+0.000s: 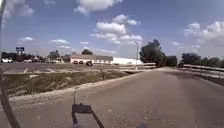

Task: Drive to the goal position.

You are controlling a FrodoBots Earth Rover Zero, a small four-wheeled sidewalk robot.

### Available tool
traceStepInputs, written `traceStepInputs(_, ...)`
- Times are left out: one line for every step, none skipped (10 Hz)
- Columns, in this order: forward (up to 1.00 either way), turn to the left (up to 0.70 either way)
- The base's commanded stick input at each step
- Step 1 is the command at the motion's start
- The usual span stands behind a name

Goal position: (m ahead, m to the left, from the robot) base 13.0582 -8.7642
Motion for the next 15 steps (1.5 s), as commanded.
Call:
traceStepInputs(0.70,-0.35)
traceStepInputs(0.70,-0.35)
traceStepInputs(0.70,-0.35)
traceStepInputs(0.70,-0.35)
traceStepInputs(0.70,-0.35)
traceStepInputs(0.70,-0.35)
traceStepInputs(0.70,-0.32)
traceStepInputs(0.70,-0.26)
traceStepInputs(0.70,-0.19)
traceStepInputs(0.70,-0.03)
traceStepInputs(0.70,0.00)
traceStepInputs(0.70,0.00)
traceStepInputs(0.70,0.00)
traceStepInputs(0.70,0.00)
traceStepInputs(0.70,0.00)
